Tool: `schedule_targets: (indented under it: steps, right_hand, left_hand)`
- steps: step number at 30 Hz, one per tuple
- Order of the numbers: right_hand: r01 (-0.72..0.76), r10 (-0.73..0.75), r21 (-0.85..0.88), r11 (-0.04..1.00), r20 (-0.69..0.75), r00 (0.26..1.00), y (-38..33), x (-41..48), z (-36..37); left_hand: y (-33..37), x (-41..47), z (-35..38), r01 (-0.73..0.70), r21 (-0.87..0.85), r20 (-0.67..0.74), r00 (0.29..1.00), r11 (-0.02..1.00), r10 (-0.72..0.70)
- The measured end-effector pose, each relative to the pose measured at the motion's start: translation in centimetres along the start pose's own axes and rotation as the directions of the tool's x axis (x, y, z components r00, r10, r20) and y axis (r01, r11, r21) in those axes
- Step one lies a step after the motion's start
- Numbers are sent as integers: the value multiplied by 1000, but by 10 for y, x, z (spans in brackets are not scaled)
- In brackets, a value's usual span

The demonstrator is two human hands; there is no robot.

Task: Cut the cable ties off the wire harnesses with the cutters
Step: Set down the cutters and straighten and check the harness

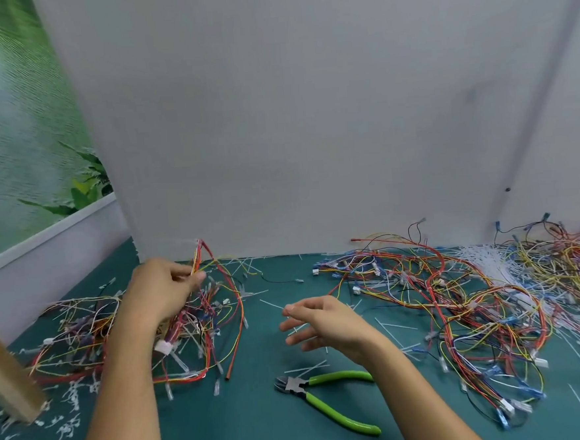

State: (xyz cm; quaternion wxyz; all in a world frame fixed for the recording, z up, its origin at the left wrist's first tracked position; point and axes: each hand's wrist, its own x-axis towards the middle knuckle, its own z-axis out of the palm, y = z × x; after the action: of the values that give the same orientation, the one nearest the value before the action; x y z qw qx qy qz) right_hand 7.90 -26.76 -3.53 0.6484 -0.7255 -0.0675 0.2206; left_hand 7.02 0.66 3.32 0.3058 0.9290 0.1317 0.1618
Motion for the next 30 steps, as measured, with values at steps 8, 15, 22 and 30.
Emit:
schedule_targets:
  steps: [8,15,22,30]
  right_hand:
    - [161,-160,127,979,-20,987,-12,-6,7]
    - [302,-299,286,910,-56,953,-26,-14,13]
    - [123,-73,378,918,-144,987,-20,-8,6]
    - [80,-29,379,922,-138,990,-21,-4,-11]
  left_hand:
    - [34,-13,-2,-411,-216,-323,886,886,332]
    - [62,-27,34,-560,-148,-82,828,815,554]
    - [75,-41,73,-570,-171,280,754,804,594]
    - [77,-46,83,-532,-319,279,738,784,614]
